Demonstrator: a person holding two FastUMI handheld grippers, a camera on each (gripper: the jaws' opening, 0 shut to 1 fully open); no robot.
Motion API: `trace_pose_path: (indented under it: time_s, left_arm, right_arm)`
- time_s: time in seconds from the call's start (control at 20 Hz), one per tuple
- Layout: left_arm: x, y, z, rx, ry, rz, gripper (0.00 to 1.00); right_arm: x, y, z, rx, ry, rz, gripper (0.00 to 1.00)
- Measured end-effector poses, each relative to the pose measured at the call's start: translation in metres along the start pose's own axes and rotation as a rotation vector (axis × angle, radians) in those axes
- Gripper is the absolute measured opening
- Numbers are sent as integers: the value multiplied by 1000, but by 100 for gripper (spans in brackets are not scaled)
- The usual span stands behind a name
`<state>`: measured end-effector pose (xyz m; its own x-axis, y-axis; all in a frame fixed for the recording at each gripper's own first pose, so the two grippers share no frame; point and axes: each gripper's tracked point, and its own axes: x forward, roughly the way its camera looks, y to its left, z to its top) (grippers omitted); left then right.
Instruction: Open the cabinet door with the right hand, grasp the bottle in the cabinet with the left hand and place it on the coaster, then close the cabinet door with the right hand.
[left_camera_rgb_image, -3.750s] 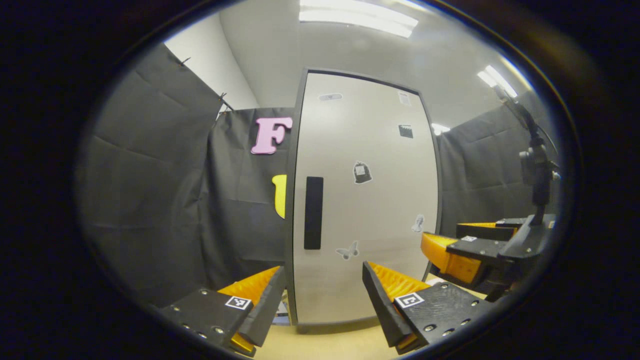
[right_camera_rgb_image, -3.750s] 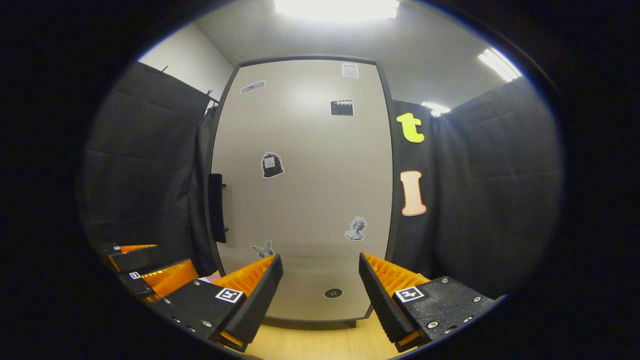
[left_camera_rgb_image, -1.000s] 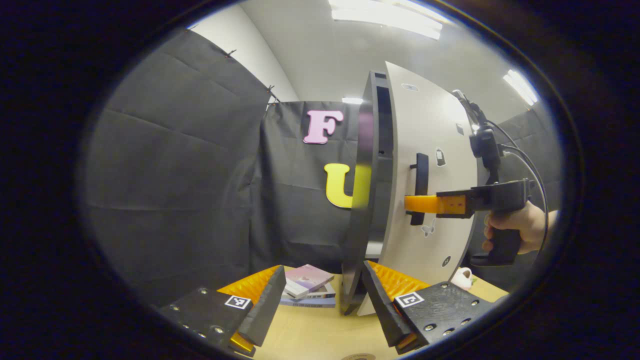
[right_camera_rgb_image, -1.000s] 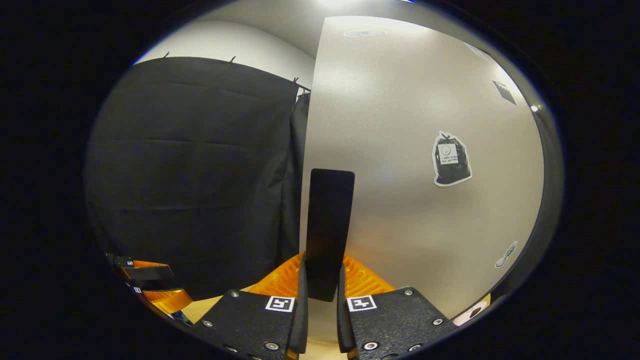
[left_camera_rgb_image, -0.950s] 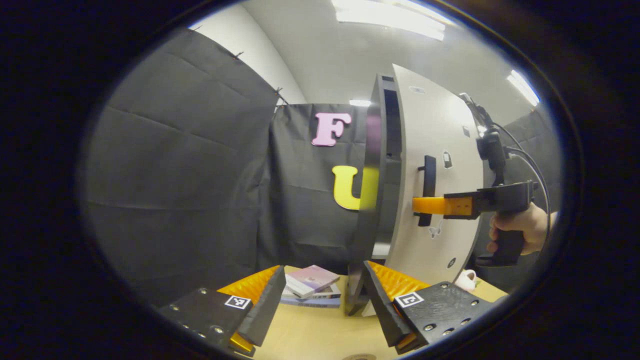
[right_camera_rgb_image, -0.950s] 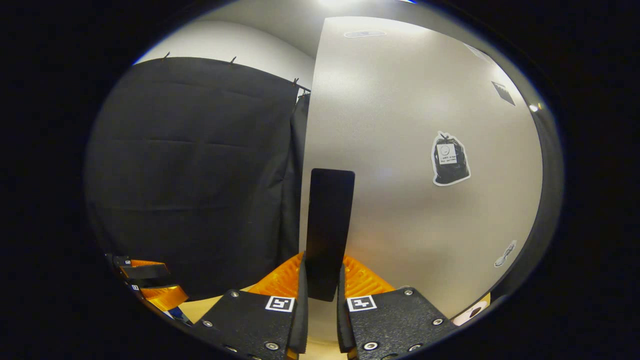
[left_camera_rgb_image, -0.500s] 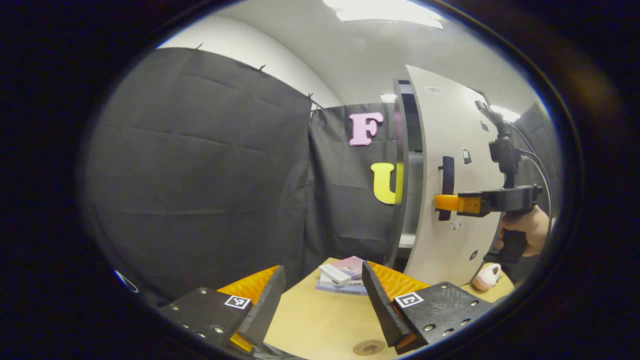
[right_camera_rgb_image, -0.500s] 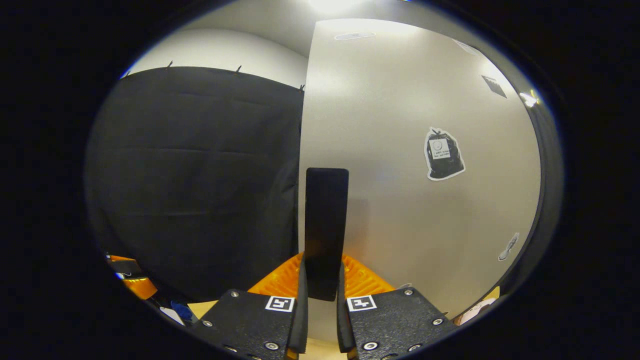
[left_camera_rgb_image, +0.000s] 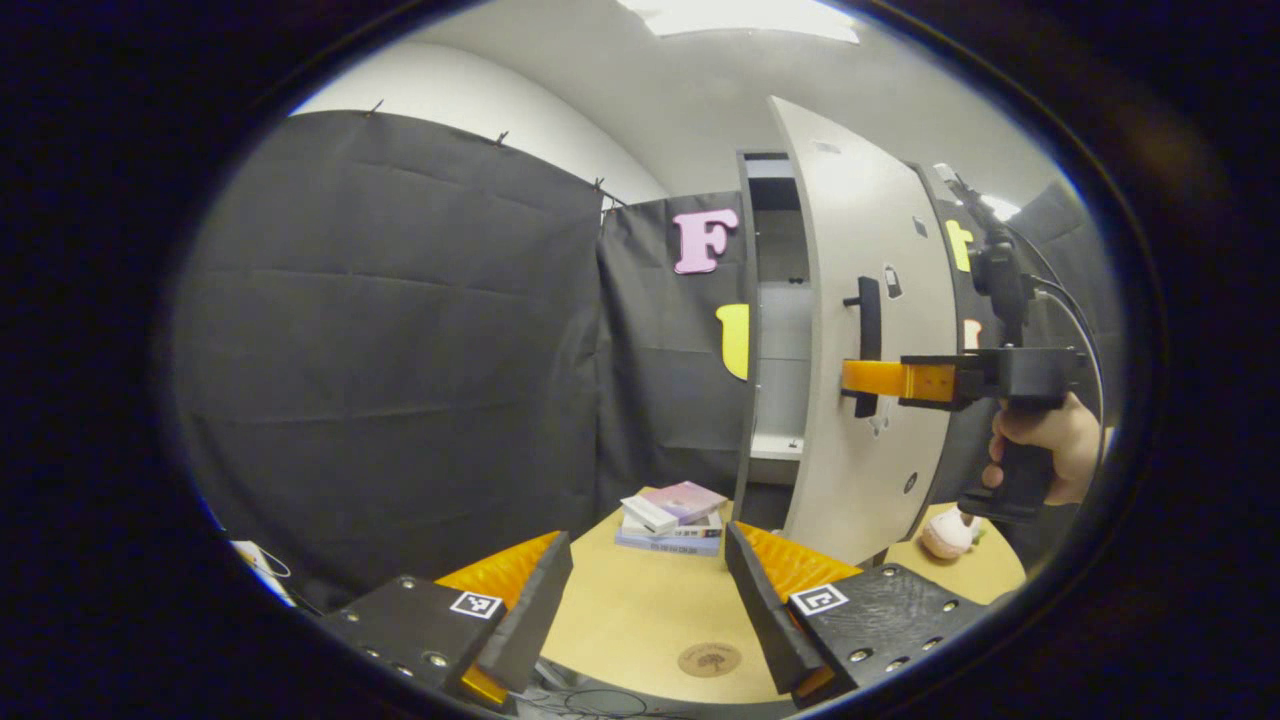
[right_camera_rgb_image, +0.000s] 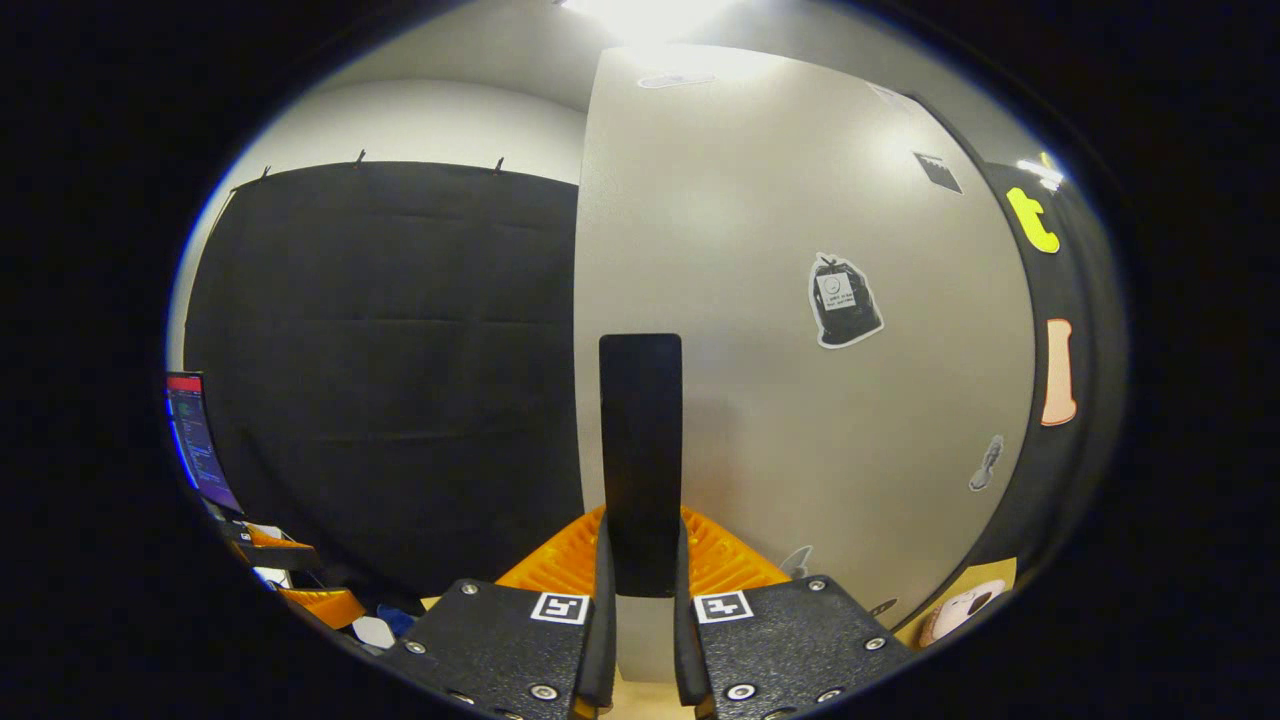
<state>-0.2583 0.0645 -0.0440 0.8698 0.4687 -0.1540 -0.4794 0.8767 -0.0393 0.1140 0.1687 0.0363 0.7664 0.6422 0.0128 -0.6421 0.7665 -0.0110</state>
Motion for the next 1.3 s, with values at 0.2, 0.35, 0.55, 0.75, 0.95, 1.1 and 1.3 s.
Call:
trace_pose_path:
  time_s: [0.2,0.35,0.55,0.75,0.95,1.1,1.3]
  left_arm:
    - [-6,-19,10,-9,-12,-20,93]
    - [-10,-33,10,3,-12,-36,93]
    - [-8,-66,12,28,-2,-61,93]
    - [0,-99,5,52,30,-99,88]
    - [8,-121,6,67,44,-133,93]
    - [18,-138,8,150,56,-176,93]
    - [55,-169,12,159,46,-242,93]
  right_arm:
    - [-2,-8,-3,17,-8,-9,24]
    - [-3,-5,6,26,-6,-46,24]
    - [-4,2,23,-23,6,-133,26]
    - [-12,4,35,-5,-2,-209,23]
    - [-12,-2,40,-56,-15,-300,23]
    - [-19,-7,46,-128,-39,-365,21]
    - [-30,-19,56,-249,-69,-464,23]
